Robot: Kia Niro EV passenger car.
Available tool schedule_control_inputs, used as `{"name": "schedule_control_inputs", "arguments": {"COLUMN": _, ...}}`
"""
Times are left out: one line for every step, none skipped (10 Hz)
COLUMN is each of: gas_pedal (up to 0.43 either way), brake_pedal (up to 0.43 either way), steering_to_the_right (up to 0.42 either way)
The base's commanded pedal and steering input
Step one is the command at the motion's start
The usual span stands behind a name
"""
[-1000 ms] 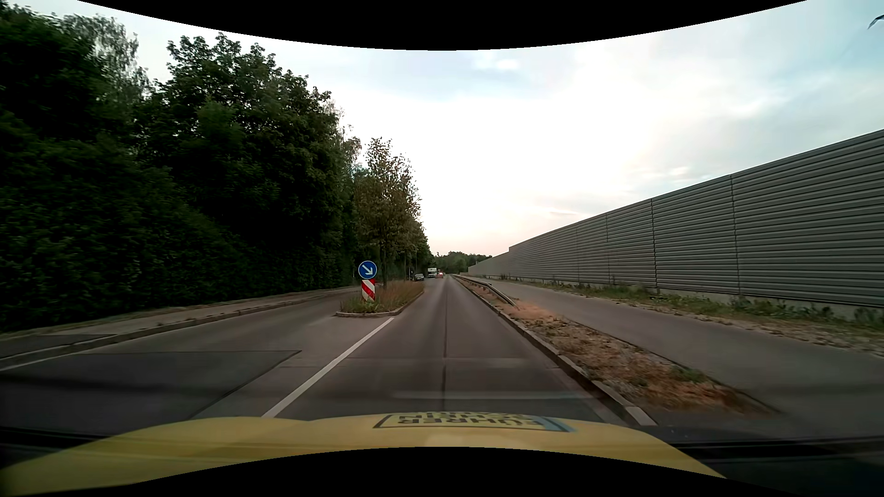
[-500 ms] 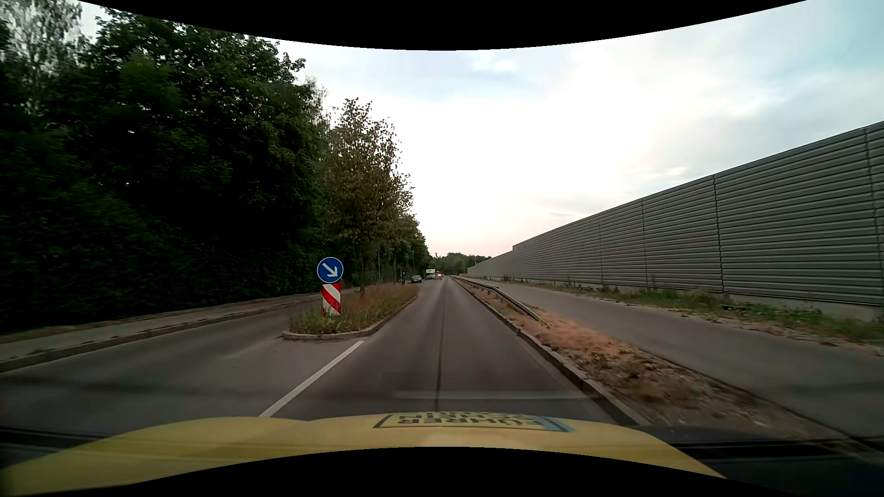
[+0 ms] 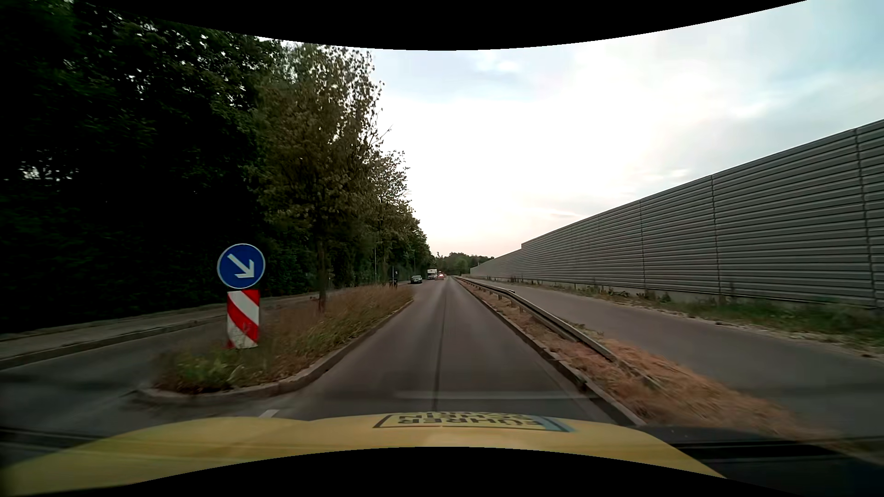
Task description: Follow the waypoints while adhering to traffic rules and regulations
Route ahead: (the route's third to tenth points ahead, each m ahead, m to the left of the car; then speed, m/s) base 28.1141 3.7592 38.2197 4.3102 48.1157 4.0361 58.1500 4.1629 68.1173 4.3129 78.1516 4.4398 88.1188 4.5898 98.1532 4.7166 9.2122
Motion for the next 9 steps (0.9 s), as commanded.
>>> {"name": "schedule_control_inputs", "arguments": {"gas_pedal": 0.157, "brake_pedal": 0.0, "steering_to_the_right": -0.008}}
{"name": "schedule_control_inputs", "arguments": {"gas_pedal": 0.157, "brake_pedal": 0.0, "steering_to_the_right": -0.008}}
{"name": "schedule_control_inputs", "arguments": {"gas_pedal": 0.157, "brake_pedal": 0.0, "steering_to_the_right": -0.008}}
{"name": "schedule_control_inputs", "arguments": {"gas_pedal": 0.157, "brake_pedal": 0.0, "steering_to_the_right": -0.008}}
{"name": "schedule_control_inputs", "arguments": {"gas_pedal": 0.15, "brake_pedal": 0.0, "steering_to_the_right": -0.008}}
{"name": "schedule_control_inputs", "arguments": {"gas_pedal": 0.15, "brake_pedal": 0.0, "steering_to_the_right": -0.008}}
{"name": "schedule_control_inputs", "arguments": {"gas_pedal": 0.15, "brake_pedal": 0.0, "steering_to_the_right": -0.008}}
{"name": "schedule_control_inputs", "arguments": {"gas_pedal": 0.138, "brake_pedal": 0.0, "steering_to_the_right": -0.008}}
{"name": "schedule_control_inputs", "arguments": {"gas_pedal": 0.138, "brake_pedal": 0.0, "steering_to_the_right": -0.007}}
